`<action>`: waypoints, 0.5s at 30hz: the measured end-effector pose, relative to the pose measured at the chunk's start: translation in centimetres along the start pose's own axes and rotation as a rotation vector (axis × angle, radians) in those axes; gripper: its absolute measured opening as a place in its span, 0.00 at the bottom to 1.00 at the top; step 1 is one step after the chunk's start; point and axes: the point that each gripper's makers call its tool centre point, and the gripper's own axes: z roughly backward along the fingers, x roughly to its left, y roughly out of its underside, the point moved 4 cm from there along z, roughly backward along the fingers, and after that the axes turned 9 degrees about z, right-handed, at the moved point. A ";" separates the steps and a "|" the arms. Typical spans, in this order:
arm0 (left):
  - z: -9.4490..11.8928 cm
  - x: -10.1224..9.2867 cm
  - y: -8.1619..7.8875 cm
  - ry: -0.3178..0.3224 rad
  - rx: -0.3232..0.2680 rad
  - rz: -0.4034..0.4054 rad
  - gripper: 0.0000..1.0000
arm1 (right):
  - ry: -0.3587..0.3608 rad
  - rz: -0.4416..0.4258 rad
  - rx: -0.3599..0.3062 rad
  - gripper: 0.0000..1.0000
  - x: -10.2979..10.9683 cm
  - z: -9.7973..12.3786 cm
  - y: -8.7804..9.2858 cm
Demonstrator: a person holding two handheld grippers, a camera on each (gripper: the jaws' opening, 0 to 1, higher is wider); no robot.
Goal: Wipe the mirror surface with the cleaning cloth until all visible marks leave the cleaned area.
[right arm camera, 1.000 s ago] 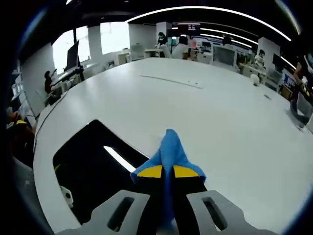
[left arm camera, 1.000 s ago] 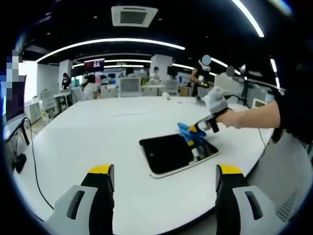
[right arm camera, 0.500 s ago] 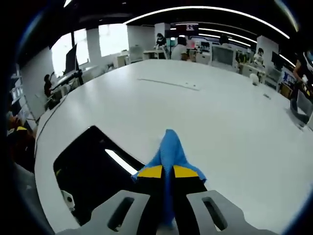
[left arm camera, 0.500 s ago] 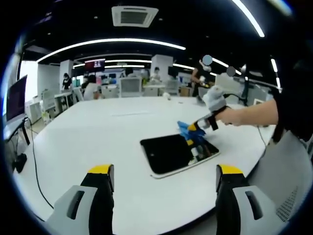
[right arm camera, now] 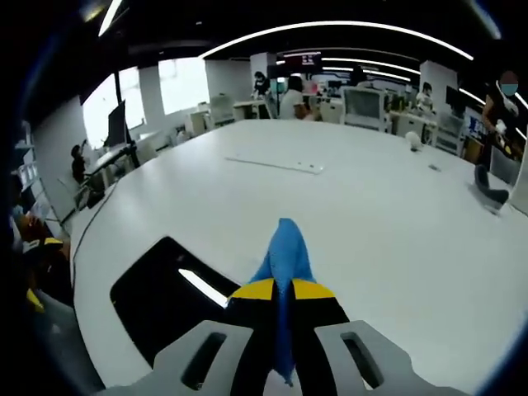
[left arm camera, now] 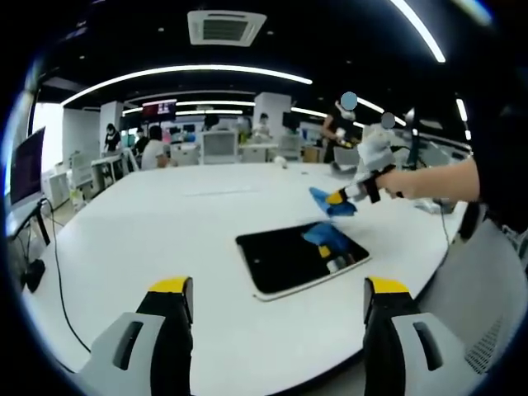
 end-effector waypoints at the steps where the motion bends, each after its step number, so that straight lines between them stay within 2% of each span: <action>1: 0.0 0.1 -0.1 -0.005 -0.008 0.002 0.86 | 0.002 0.002 -0.002 0.01 -0.2 0.3 0.0; 2: 0.1 0.1 -0.3 -0.010 -0.023 0.007 0.87 | 0.003 0.005 -0.003 0.01 -0.3 0.8 0.0; 6: 0.1 0.1 -0.2 -0.011 -0.017 0.005 0.88 | 0.010 0.024 -0.001 0.01 -0.8 2.3 0.4; 9: 0.1 0.1 -0.2 -0.011 -0.019 0.007 0.88 | 0.014 0.005 -0.008 0.01 -0.2 4.2 0.6; 15: 0.1 0.1 -0.3 -0.012 -0.023 0.006 0.89 | 0.021 -0.009 -0.004 0.01 -0.7 6.2 1.7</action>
